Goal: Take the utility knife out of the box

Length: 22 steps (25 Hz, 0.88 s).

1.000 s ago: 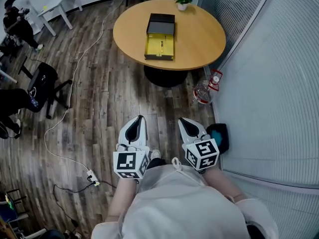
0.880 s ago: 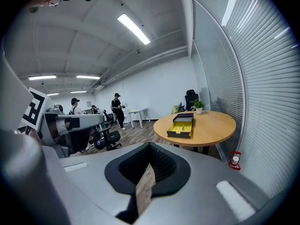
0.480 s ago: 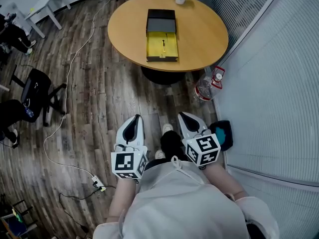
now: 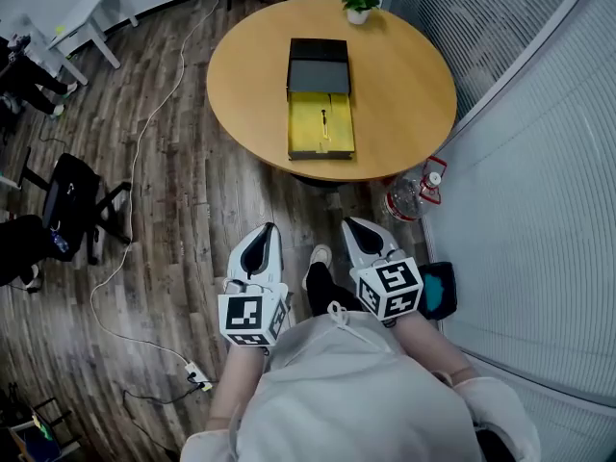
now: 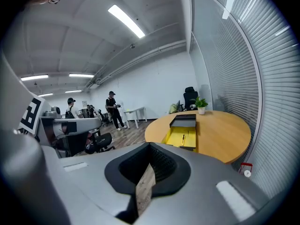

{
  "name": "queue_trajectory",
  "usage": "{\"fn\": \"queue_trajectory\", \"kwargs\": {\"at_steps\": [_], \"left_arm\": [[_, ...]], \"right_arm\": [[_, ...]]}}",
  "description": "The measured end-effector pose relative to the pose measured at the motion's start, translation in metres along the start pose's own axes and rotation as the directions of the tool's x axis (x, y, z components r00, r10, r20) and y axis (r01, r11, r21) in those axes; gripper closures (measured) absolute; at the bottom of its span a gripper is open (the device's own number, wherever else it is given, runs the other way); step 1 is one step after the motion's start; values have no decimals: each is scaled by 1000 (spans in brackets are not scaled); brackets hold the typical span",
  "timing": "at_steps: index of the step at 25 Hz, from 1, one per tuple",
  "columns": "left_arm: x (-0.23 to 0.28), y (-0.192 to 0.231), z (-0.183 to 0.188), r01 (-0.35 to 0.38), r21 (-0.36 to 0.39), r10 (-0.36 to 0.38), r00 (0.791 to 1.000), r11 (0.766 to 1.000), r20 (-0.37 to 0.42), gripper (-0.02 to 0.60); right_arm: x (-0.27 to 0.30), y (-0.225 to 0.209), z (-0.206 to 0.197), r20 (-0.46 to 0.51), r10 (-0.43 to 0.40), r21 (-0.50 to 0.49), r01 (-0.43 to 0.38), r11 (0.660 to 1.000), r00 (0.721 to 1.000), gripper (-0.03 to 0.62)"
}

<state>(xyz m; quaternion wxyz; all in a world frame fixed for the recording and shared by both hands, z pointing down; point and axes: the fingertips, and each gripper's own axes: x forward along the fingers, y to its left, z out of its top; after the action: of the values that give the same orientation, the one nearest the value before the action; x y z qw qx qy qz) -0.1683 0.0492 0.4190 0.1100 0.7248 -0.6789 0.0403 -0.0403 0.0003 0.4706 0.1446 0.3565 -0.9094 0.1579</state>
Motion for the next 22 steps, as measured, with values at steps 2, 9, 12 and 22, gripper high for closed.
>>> {"fn": "queue_trajectory", "kwargs": {"at_steps": [2,9,12,22], "left_arm": [[30,10,9,4,3,-4,1000,1000,-4,577],[139,31,38,33,22,-32,999,999,-24,576],[176,41,48,32,29,-32,999,999,-19,576],[266,65,31,58,-9,-58,995,998,-81,576]], "right_arm": [[23,-16,16,8,-5,2,5,1000,1000,594],[100,-83,65,10,-23,19,23,1000,1000,594],[129,-104,81,8,-12,12,12,1000,1000,594],[206,-145,89,-55,-10,31,12,999,998,594]]}}
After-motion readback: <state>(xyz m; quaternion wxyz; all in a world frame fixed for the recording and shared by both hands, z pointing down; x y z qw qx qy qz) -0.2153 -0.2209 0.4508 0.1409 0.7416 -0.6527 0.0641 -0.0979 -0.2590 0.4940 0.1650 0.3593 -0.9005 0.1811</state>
